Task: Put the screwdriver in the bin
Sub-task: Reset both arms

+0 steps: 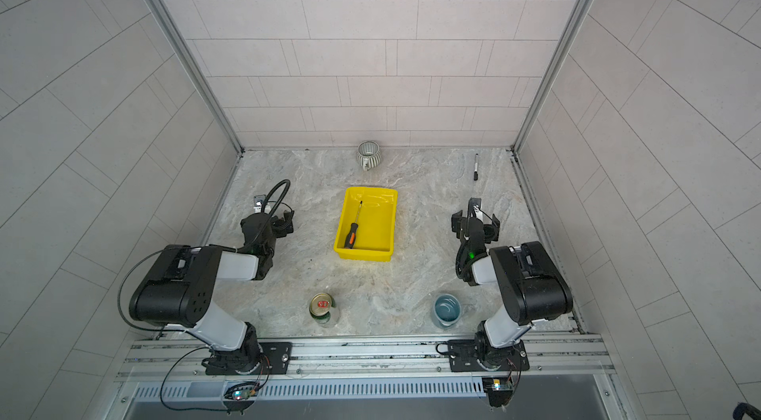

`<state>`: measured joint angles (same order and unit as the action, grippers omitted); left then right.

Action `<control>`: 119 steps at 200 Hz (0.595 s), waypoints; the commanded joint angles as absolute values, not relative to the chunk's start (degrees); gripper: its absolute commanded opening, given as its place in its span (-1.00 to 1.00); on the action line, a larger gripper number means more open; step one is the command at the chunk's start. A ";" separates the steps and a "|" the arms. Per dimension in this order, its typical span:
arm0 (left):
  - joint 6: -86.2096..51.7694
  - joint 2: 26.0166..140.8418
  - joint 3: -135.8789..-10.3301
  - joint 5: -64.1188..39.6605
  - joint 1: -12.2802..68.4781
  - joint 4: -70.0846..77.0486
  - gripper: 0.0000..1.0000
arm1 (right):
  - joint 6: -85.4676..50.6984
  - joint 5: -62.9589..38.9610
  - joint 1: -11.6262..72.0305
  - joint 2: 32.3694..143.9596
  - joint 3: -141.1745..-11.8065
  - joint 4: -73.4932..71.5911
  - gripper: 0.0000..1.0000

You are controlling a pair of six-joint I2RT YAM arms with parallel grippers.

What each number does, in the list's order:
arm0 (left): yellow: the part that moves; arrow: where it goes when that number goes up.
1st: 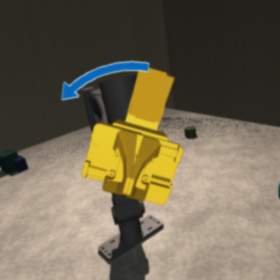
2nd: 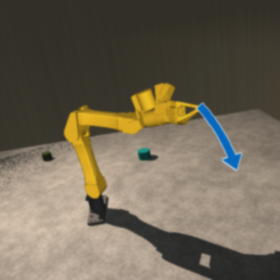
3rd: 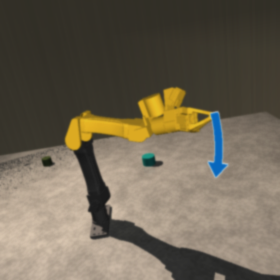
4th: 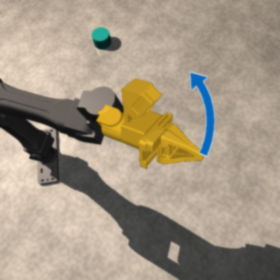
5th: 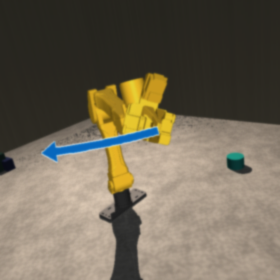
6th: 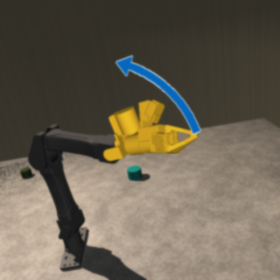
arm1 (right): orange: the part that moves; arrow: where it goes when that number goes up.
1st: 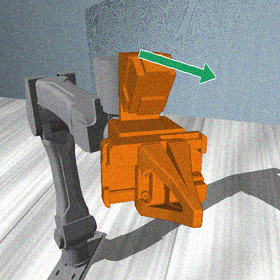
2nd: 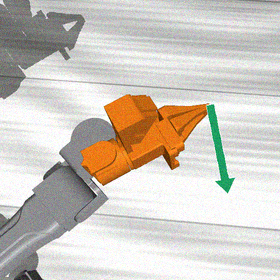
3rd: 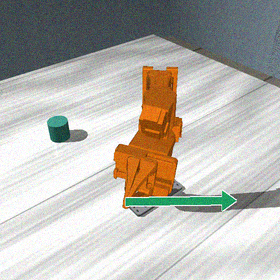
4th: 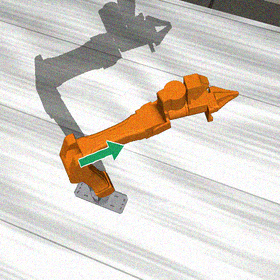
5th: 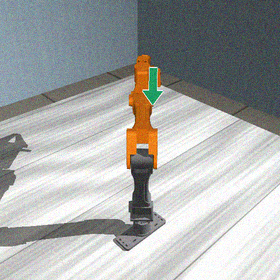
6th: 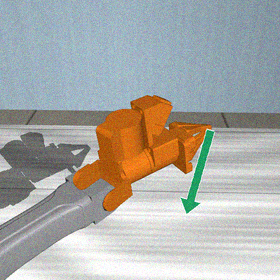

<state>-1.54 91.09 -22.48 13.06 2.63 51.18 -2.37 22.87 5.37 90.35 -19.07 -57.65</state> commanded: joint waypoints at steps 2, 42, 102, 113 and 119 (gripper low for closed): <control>-0.94 91.14 -22.85 12.76 2.78 52.81 1.00 | -1.89 22.85 5.58 90.87 -19.83 -58.45 0.99; -0.96 90.96 -22.68 12.67 2.75 52.96 1.00 | -1.92 22.78 5.62 90.88 -19.95 -58.36 0.99; -0.90 90.87 -22.51 12.66 2.74 53.15 1.00 | -1.91 22.72 5.62 90.88 -19.95 -58.25 0.99; -0.94 90.85 -22.50 12.63 2.71 53.10 1.00 | -1.86 22.72 5.63 90.91 -19.94 -58.26 0.99; -0.91 90.88 -22.51 12.65 2.76 53.11 1.00 | -1.92 22.76 5.63 90.96 -20.02 -58.21 0.99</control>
